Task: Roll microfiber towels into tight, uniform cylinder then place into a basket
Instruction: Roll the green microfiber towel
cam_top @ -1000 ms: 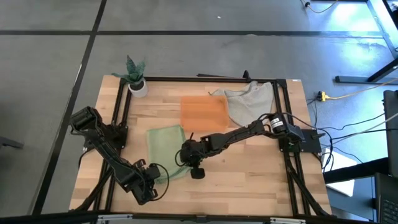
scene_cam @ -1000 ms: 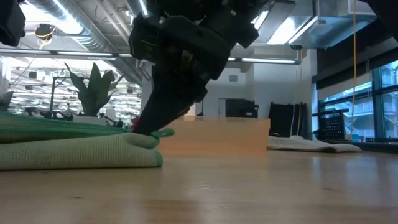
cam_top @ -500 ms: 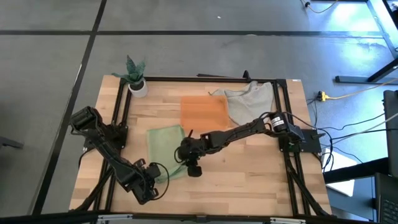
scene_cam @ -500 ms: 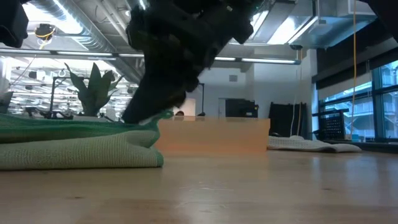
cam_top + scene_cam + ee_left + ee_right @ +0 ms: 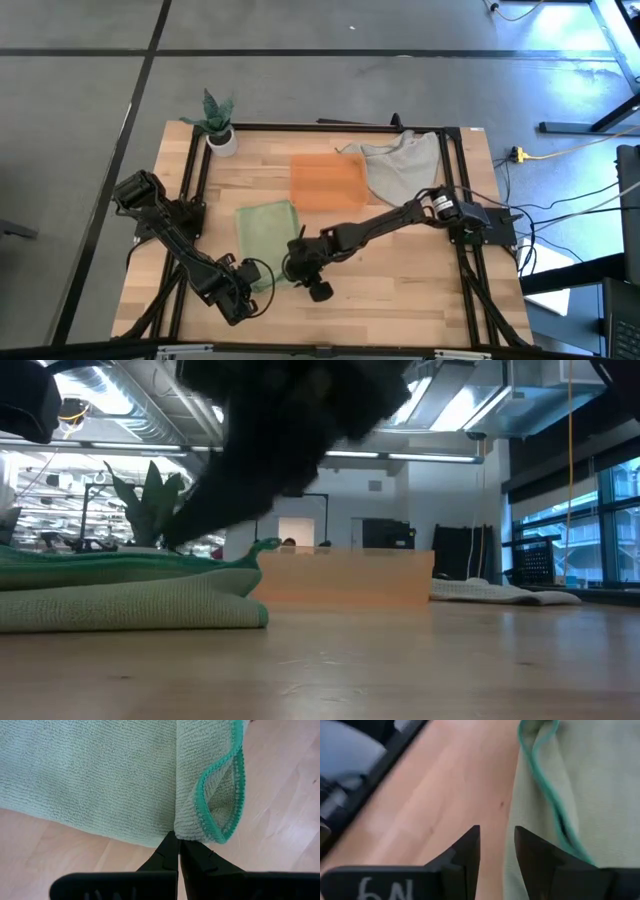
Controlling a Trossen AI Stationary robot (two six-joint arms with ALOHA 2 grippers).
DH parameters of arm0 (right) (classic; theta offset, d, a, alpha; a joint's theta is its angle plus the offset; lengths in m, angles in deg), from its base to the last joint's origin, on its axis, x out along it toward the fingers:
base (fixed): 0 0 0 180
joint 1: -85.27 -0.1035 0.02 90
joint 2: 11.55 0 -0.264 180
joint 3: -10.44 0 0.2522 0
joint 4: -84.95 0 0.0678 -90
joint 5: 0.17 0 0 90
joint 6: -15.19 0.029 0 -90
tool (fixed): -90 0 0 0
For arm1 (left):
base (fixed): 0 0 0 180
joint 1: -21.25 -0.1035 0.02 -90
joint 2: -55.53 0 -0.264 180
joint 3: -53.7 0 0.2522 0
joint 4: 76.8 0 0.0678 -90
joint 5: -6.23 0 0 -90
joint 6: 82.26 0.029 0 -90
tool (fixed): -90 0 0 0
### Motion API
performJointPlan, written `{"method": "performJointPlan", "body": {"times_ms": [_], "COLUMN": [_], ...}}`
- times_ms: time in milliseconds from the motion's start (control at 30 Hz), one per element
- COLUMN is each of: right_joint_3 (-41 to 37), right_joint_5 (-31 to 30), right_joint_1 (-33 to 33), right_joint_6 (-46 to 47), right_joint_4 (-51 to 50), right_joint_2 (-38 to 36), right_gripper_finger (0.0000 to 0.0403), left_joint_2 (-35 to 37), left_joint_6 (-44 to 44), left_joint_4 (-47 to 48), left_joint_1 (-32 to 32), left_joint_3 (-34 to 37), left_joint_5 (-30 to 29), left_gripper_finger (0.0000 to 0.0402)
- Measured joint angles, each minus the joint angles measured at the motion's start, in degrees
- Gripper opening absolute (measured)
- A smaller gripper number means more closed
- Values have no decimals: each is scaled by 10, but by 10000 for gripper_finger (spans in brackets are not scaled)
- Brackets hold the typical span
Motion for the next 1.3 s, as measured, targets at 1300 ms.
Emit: {"method": "performJointPlan", "body": {"times_ms": [1300], "right_joint_3": [0], "right_joint_5": [-58], "right_joint_1": [49], "right_joint_6": [-36], "right_joint_4": [81], "right_joint_2": [49], "right_gripper_finger": [122], "left_joint_2": [0], "left_joint_6": [0], "left_joint_4": [-3], "left_joint_1": [0], "left_joint_3": [0], "left_joint_5": [1], "left_gripper_finger": [0]}}
